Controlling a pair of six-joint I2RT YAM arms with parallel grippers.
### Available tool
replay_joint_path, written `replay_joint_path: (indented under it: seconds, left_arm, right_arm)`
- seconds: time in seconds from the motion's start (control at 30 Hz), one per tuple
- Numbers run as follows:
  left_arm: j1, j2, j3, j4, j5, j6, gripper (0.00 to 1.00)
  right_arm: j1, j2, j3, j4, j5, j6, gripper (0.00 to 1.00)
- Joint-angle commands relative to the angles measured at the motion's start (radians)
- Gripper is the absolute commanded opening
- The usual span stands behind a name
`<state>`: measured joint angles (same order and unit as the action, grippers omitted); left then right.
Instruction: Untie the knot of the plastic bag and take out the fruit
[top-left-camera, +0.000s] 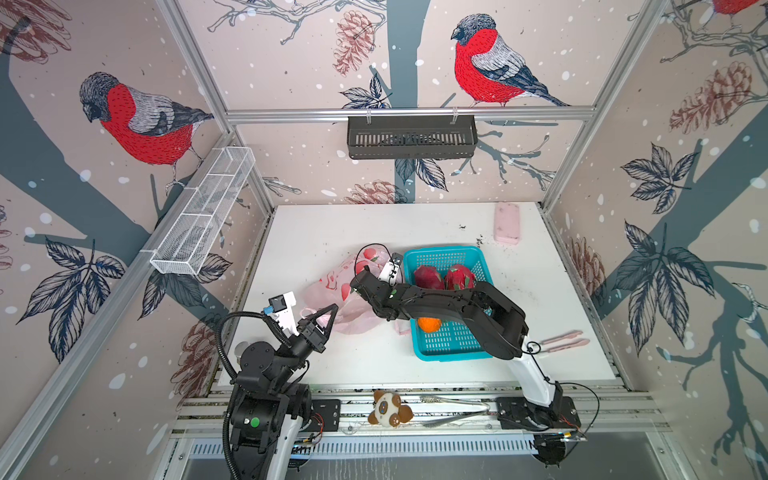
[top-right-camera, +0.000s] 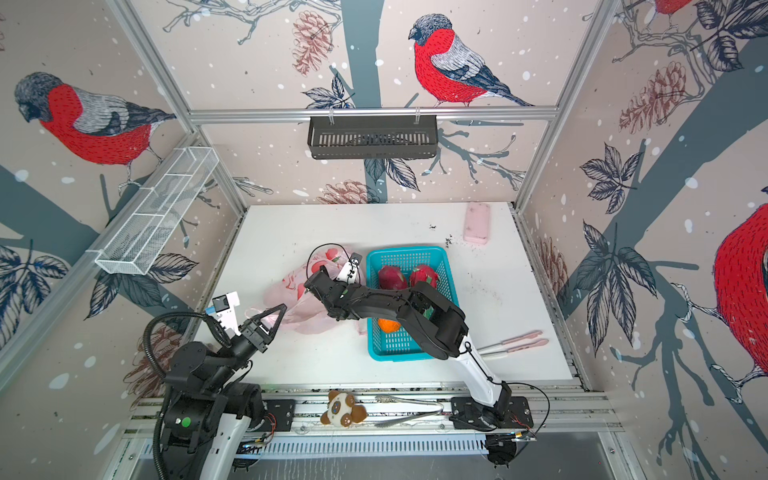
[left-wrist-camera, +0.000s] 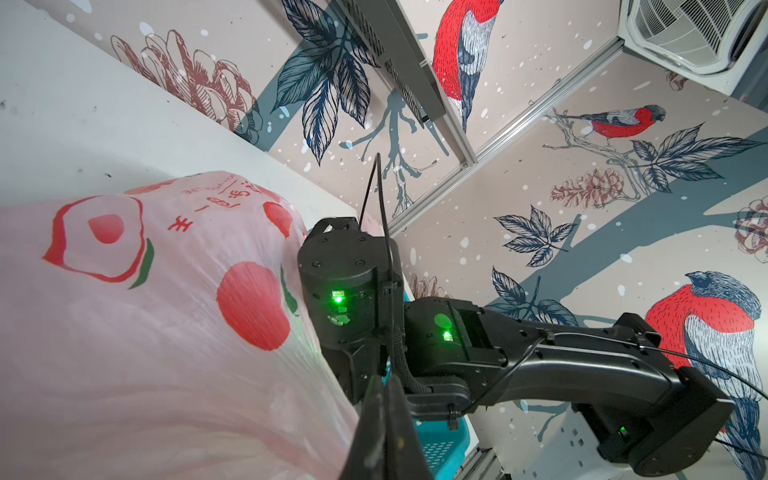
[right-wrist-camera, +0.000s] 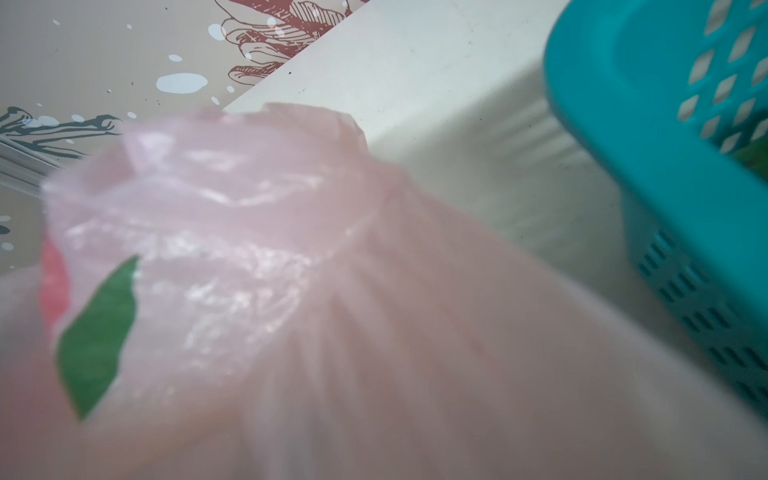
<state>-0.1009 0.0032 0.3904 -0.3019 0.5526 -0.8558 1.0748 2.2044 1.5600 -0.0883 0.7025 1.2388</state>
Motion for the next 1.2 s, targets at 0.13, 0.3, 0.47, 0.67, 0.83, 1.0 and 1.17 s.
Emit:
replay_joint_path:
  seconds: [0.13, 0.3, 0.47, 0.67, 0.83, 1.0, 1.17]
  left_arm:
    - [-0.008, -0.002, 0.003, -0.05, 0.066, 0.031, 0.0]
    - [-0.011, -0.003, -0.016, -0.039, 0.092, 0.02, 0.0]
    - [-0.012, -0.003, -0.017, -0.045, 0.145, 0.021, 0.0]
    - [-0.013, -0.002, -0.017, -0.068, 0.19, 0.065, 0.0]
    - [-0.02, -0.002, -0.029, -0.069, 0.223, 0.084, 0.0]
    - [-0.032, -0.002, -0.047, -0.05, 0.249, 0.085, 0.0]
    - [-0.04, -0.002, -0.056, -0.043, 0.279, 0.09, 0.0]
  right_arm:
    - [-0.016, -0.018, 0.021, 0.065, -0.102, -0.013, 0.61]
    - [-0.016, 0.001, 0.042, 0.103, -0.116, -0.005, 0.67]
    - [-0.029, 0.036, 0.075, 0.106, -0.114, 0.031, 0.78]
    - [-0.053, 0.095, 0.142, 0.097, -0.153, 0.046, 0.88]
    - [-0.065, 0.141, 0.194, 0.094, -0.185, 0.046, 0.92]
    - [-0.074, 0.177, 0.225, 0.075, -0.19, 0.078, 0.94]
    - [-0.084, 0.206, 0.238, 0.075, -0.194, 0.112, 0.94]
